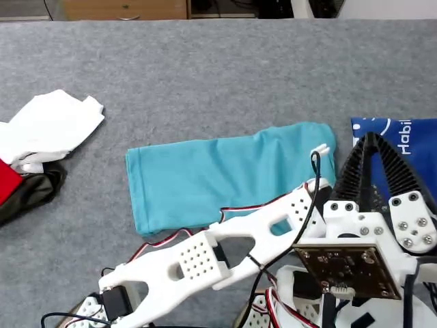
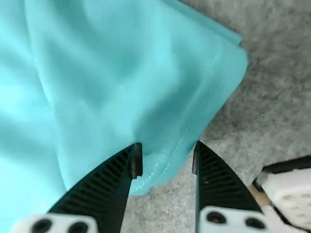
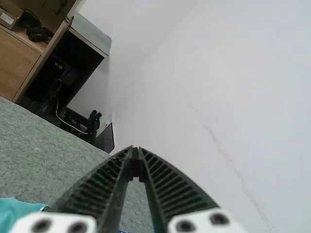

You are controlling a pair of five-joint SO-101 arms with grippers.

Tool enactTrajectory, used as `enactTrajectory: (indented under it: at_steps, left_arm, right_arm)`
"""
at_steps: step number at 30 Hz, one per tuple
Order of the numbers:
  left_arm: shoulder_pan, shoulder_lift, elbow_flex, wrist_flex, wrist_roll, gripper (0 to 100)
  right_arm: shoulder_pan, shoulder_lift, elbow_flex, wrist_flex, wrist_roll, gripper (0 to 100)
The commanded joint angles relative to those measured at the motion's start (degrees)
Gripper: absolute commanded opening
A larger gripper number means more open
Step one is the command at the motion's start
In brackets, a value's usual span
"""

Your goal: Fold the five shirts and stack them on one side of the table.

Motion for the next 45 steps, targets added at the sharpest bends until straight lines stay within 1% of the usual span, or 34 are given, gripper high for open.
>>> enactTrajectory:
  at_steps: [1,9,14,18,26,32,35,37,45]
  left_arm:
    - [-0.79,0.31,-0.7,-2.02,-0.44,18]
    - [-1.41,4.79,-1.76,-2.55,-0.26,18]
    - [-1.41,5.14,-5.8,-2.81,-0.44,6]
    - [-1.41,4.97,-9.05,-2.64,-0.44,2]
    - [-1.49,4.53,-14.95,-1.41,-0.44,2]
    - [-6.07,5.05,-18.29,-1.32,-0.62,2]
    - [-8.44,5.05,-18.2,-2.02,-3.16,2]
    - [-9.67,5.05,-18.55,-2.29,-3.6,2]
    - [-10.11,4.53,-18.55,-1.93,-3.43,2]
  right_arm:
    - [1.1,0.04,1.36,-1.49,0.0,0.2]
    - [1.19,-0.04,1.89,-1.49,0.0,0.2]
    - [1.19,-0.04,1.71,-1.49,0.35,0.2]
    - [1.19,-0.04,1.71,-1.49,0.26,0.2]
    - [1.19,-0.04,1.71,-1.49,0.18,0.2]
    - [1.19,-0.13,1.71,-1.49,0.09,0.2]
    - [1.19,-0.13,1.71,-1.41,0.09,0.2]
    - [1.19,-0.13,1.89,-1.32,0.09,0.2]
    - [1.01,-0.04,1.98,-1.58,0.09,0.2]
